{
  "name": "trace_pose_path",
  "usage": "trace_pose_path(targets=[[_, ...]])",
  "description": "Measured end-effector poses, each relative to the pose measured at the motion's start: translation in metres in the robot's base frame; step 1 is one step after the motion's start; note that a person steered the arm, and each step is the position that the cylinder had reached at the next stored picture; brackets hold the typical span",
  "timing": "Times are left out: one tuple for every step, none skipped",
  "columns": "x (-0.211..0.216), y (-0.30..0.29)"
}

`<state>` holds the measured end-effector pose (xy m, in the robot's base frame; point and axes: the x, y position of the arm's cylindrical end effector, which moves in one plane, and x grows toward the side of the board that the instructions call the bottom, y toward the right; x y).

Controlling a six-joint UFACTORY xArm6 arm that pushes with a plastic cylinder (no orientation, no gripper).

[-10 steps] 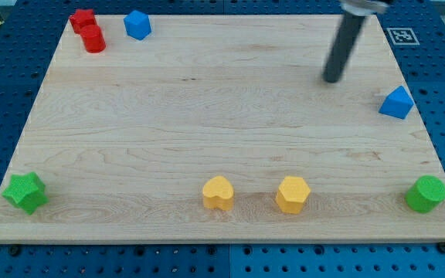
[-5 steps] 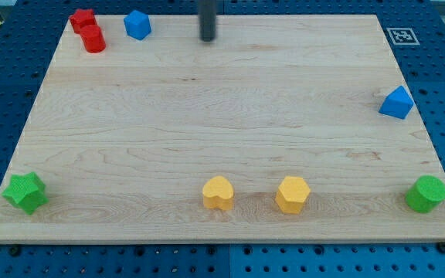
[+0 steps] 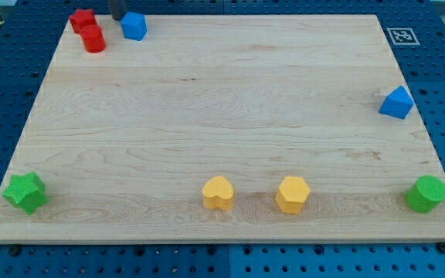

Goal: Push the blue cube vertically below the red circle

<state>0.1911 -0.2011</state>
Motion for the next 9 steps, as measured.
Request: trace_pose_path(targets=[[0.001,0.015],[0.003,0.024],[0.017,0.027],[0.040,0.027],[0.068,0.043],[0.114,0.079],[0.163,0.101],[0.163,0.154],[0.201,0.201]])
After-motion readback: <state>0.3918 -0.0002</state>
